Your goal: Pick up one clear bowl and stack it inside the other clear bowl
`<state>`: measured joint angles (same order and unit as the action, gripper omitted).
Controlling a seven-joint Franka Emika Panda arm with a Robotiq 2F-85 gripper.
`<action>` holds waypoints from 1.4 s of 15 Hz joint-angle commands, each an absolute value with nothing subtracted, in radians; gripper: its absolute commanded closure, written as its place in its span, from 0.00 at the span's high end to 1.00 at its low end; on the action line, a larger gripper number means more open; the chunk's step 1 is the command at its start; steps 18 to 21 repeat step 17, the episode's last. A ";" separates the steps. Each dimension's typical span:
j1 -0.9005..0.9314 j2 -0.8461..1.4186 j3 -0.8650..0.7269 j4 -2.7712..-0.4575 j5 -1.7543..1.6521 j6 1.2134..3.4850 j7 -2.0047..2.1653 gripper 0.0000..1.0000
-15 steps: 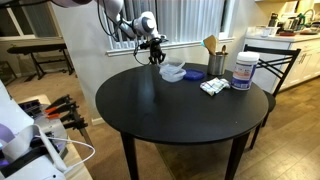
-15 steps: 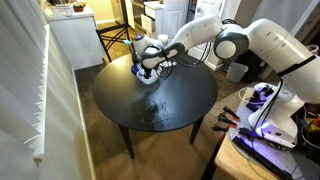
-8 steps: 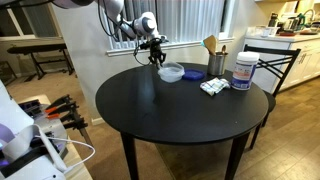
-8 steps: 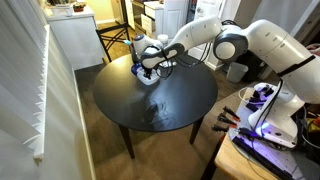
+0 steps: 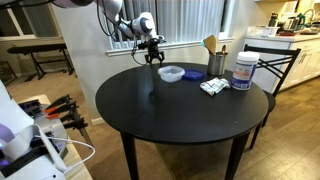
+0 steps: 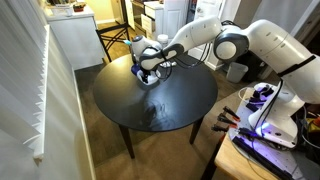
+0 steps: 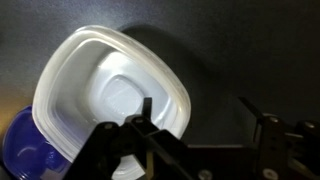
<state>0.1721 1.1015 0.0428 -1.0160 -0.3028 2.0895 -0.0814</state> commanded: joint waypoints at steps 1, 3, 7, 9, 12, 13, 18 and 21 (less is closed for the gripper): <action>0.179 1.005 0.074 -1.173 -0.320 2.148 -0.137 1.00; 0.194 0.972 0.073 -1.239 -0.342 2.181 -0.122 1.00; 0.242 0.912 0.029 -1.349 -0.354 2.236 -0.080 1.00; 0.259 0.885 0.013 -1.391 -0.360 2.260 -0.067 1.00; 0.261 0.939 0.016 -1.313 -0.338 2.229 -0.091 1.00; 0.264 0.935 0.015 -1.318 -0.339 2.230 -0.090 1.00; 0.265 0.944 0.014 -1.310 -0.339 2.230 -0.090 1.00; 0.265 0.944 0.014 -1.310 -0.339 2.230 -0.090 1.00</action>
